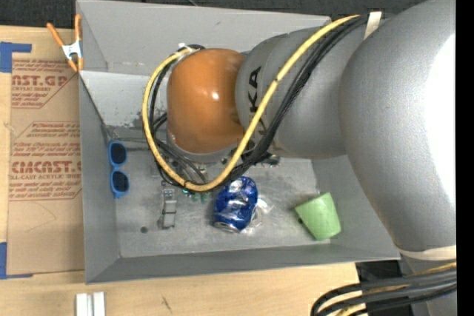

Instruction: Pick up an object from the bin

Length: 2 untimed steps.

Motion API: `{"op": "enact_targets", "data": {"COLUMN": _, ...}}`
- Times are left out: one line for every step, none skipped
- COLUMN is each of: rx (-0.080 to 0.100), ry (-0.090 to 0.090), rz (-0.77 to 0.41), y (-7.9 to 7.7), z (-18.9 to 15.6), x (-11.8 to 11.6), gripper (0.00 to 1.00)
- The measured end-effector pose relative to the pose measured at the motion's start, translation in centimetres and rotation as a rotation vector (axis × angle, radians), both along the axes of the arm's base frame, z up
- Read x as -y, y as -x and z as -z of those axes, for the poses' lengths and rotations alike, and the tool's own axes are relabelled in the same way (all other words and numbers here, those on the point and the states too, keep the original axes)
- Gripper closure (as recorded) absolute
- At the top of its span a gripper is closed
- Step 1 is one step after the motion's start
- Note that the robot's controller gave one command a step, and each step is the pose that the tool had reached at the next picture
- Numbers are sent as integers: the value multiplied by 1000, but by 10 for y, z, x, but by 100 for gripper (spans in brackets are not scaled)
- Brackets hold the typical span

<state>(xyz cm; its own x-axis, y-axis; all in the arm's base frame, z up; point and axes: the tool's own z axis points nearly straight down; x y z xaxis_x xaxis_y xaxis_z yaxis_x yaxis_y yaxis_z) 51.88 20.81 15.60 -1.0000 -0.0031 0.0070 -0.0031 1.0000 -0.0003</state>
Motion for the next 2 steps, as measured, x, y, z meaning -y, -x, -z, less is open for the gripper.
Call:
{"op": "enact_targets", "data": {"rx": 15, "ry": -5, "rz": 59, "y": 22, "z": -112, "x": 5, "gripper": 0}}
{"op": "enact_targets", "data": {"rx": 6, "ry": 4, "rz": 119, "y": -24, "z": -55, "x": 96, "gripper": 0}}
